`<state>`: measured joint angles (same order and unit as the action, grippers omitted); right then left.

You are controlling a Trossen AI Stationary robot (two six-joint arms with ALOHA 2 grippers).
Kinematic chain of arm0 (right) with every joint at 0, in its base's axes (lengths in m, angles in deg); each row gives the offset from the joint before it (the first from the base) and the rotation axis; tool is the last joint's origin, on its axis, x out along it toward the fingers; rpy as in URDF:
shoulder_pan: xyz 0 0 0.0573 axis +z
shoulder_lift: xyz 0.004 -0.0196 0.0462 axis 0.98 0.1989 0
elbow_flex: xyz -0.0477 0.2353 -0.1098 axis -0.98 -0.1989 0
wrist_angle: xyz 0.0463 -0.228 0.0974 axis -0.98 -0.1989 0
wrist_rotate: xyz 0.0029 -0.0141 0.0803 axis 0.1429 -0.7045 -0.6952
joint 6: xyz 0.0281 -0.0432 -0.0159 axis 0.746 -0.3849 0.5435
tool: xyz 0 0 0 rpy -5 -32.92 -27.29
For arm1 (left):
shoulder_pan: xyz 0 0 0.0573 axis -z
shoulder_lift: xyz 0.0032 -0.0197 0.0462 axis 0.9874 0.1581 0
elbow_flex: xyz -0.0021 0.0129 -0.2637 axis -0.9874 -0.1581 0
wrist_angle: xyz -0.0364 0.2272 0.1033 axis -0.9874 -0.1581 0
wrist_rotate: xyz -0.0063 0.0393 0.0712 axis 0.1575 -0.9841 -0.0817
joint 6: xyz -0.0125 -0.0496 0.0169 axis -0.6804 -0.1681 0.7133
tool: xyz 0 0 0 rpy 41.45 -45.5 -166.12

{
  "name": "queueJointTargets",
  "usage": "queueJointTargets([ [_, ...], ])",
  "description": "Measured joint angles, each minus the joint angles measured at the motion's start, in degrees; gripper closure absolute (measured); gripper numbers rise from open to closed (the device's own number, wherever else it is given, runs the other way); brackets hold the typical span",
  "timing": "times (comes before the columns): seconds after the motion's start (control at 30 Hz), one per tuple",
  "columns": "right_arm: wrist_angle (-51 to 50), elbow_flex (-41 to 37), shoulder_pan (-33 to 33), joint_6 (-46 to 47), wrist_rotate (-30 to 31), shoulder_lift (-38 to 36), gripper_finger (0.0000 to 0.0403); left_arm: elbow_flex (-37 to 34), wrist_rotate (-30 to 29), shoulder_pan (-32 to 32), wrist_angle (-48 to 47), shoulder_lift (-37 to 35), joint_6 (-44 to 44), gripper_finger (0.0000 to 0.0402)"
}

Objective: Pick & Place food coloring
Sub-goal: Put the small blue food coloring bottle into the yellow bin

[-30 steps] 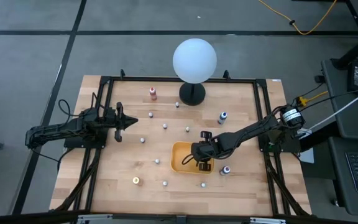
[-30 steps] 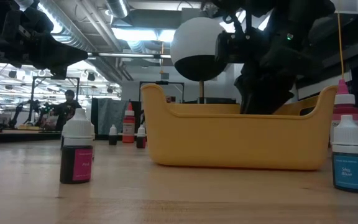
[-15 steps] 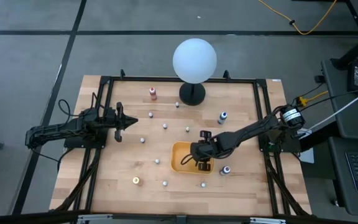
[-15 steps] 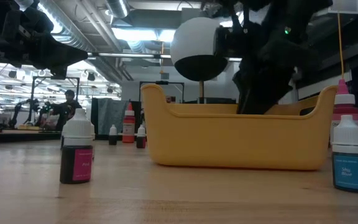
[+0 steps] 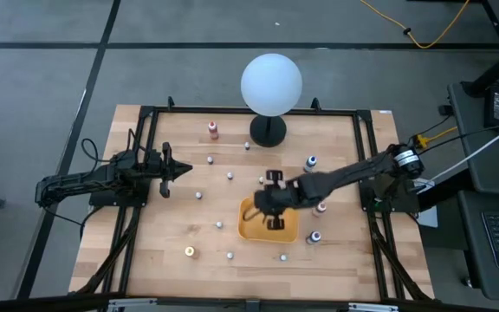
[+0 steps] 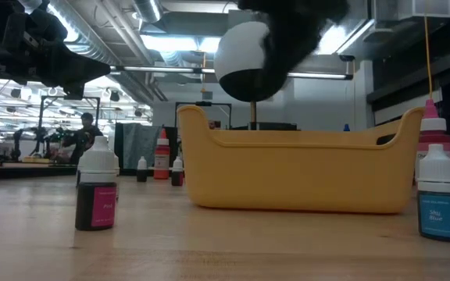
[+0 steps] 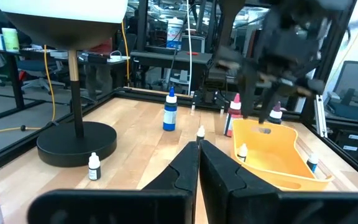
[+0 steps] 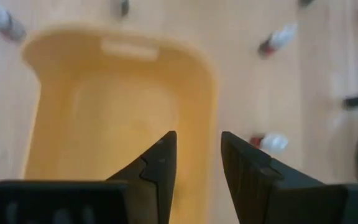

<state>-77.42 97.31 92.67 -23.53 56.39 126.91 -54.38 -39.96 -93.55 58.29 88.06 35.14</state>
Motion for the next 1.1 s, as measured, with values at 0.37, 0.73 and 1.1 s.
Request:
queueJointTargets([
  [0.37, -14.93, 13.33, -4.67, -7.59, -4.25, -0.15, 0.0275, 0.00, -0.01, 0.00, 0.00, 0.00, 0.00, 0.0391],
  [0.73, -8.38, 0.61, -7.14, -8.70, -0.98, -15.42, 0.0275, 0.00, -0.02, 0.01, 0.01, 0.02, 0.00, 0.0393],
  [1.1, -5.63, -7.86, 0.13, -6.08, -15.87, -21.37, 0.0275, 0.00, 0.00, 0.00, 0.00, 0.00, 0.00, 0.0389],
])
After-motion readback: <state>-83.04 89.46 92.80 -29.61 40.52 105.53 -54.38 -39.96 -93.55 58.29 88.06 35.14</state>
